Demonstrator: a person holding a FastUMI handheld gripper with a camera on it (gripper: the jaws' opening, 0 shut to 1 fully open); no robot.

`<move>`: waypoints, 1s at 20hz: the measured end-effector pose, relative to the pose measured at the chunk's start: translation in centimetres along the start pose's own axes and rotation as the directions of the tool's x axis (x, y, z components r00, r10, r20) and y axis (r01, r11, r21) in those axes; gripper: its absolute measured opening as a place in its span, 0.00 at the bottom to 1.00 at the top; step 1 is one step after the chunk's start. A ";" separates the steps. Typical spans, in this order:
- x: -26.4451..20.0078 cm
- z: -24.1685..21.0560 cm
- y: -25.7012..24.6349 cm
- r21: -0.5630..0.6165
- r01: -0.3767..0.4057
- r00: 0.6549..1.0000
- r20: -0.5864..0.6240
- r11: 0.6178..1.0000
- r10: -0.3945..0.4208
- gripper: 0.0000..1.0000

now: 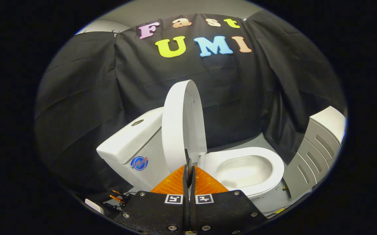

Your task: Open the toilet lid.

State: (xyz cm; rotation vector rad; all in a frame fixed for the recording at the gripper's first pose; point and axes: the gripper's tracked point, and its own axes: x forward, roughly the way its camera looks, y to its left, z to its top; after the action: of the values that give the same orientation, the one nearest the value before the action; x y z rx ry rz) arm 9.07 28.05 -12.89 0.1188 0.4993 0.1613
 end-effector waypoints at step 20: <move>2.3 -0.7 7.6 -0.164 -0.046 0.999 0.005 0.985 0.048 0.00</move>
State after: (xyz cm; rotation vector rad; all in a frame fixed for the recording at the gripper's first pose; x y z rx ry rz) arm 9.79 36.02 -13.39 -0.0295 0.4731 0.2472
